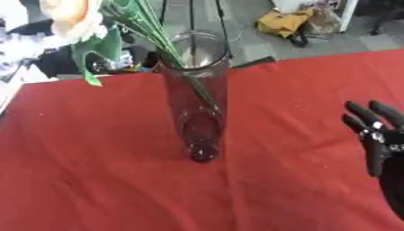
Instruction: Arrange flowers into the vase.
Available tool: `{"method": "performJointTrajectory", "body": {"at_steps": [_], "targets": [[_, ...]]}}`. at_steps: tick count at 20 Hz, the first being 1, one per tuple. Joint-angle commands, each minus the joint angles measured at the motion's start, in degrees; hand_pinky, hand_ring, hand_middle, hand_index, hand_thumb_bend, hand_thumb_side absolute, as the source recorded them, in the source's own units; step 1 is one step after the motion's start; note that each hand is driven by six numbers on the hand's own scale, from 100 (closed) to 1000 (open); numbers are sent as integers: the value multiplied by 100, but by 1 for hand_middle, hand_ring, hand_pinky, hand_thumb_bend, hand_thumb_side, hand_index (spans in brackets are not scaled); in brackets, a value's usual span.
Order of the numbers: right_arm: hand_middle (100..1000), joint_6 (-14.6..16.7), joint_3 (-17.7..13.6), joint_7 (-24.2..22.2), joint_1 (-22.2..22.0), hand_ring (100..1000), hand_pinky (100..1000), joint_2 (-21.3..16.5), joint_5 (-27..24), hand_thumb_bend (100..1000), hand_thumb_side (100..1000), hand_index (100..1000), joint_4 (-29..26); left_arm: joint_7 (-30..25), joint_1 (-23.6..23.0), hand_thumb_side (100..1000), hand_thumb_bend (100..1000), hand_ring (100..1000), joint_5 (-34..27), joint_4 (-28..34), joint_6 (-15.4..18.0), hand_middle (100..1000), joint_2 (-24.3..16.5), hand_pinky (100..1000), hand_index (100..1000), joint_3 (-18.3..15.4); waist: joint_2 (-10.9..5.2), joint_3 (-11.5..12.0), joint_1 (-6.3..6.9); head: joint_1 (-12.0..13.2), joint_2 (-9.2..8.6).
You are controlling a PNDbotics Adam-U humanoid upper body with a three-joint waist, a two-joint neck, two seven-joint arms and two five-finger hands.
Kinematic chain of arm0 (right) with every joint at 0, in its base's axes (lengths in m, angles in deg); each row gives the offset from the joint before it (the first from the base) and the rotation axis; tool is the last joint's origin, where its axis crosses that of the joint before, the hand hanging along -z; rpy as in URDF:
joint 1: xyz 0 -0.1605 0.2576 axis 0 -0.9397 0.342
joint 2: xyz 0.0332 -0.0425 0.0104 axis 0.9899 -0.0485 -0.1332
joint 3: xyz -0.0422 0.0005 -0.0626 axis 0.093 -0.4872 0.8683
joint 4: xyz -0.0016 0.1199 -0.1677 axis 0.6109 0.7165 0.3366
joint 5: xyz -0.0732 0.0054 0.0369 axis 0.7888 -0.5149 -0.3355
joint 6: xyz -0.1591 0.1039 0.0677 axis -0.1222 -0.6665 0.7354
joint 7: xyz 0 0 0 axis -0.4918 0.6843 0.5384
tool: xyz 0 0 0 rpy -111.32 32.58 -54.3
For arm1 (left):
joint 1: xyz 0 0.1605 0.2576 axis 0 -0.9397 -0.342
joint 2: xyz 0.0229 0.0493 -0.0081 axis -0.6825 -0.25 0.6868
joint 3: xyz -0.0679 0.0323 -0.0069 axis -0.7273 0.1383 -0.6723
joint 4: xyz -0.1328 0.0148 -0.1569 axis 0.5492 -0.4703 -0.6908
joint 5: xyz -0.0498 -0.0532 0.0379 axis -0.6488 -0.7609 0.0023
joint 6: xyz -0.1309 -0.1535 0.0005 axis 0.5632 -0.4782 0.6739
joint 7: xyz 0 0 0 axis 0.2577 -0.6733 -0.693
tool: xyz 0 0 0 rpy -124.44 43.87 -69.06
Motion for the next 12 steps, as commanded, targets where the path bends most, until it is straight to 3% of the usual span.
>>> {"method": "performJointTrajectory", "body": {"at_steps": [1, 12], "targets": [[255, 7, -45, 34, 17, 1000, 1000, -43, -32, 100, 1000, 941, -107, 6, 16, 1000, 203, 938, -67, 111, -17, 1000, -259, 939, 1000, -167, -162, 23, -28, -20, -7], [262, 49, -74, 81, -5, 1000, 1000, -68, -87, 100, 1000, 940, -107, 238, -544, 1000, 156, 924, -351, 507, -95, 1000, -560, 923, 1000, -314, -209, 141, -91, -108, 92]]}}
